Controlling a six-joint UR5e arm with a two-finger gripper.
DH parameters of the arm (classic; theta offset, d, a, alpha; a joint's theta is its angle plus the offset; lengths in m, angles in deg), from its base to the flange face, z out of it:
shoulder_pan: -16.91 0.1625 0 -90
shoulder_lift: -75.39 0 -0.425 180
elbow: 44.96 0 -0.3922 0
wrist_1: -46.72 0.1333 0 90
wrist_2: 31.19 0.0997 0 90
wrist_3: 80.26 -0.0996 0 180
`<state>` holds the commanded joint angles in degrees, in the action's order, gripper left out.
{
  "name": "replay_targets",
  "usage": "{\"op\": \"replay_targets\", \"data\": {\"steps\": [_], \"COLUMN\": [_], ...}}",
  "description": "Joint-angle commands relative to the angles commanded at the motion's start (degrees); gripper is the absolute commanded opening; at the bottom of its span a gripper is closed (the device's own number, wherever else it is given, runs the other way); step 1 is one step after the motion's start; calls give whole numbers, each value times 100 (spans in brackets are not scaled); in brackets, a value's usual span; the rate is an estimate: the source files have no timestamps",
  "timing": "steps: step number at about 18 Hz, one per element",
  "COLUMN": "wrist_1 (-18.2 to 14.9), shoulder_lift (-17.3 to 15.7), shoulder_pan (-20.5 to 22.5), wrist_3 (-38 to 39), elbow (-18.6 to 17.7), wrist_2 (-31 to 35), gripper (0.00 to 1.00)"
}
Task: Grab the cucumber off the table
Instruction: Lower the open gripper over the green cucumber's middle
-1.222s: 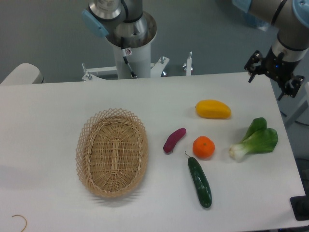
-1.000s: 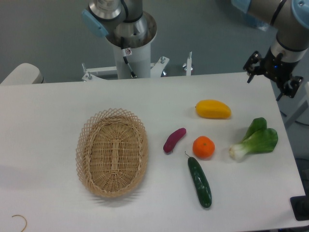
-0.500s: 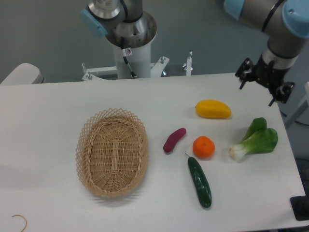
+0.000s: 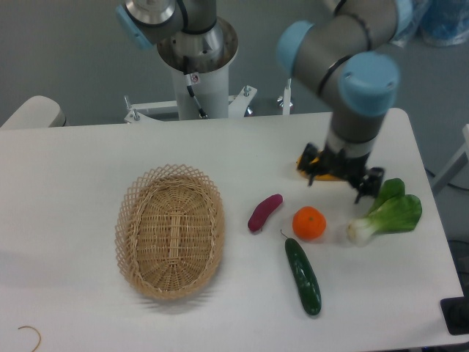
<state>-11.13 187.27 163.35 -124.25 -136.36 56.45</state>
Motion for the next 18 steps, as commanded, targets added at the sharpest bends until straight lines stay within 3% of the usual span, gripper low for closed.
{"op": "replay_targets", "data": {"steps": [7, 14, 18], "wrist_1": [819, 942, 1259], "shoulder_lift": [888, 1529, 1680], "shoulder_pan": [-308, -194, -194], "wrist_3": [550, 1120, 1402], "elbow": [7, 754, 781], "wrist_2": [-72, -124, -116], "gripper": [100, 100, 100]}}
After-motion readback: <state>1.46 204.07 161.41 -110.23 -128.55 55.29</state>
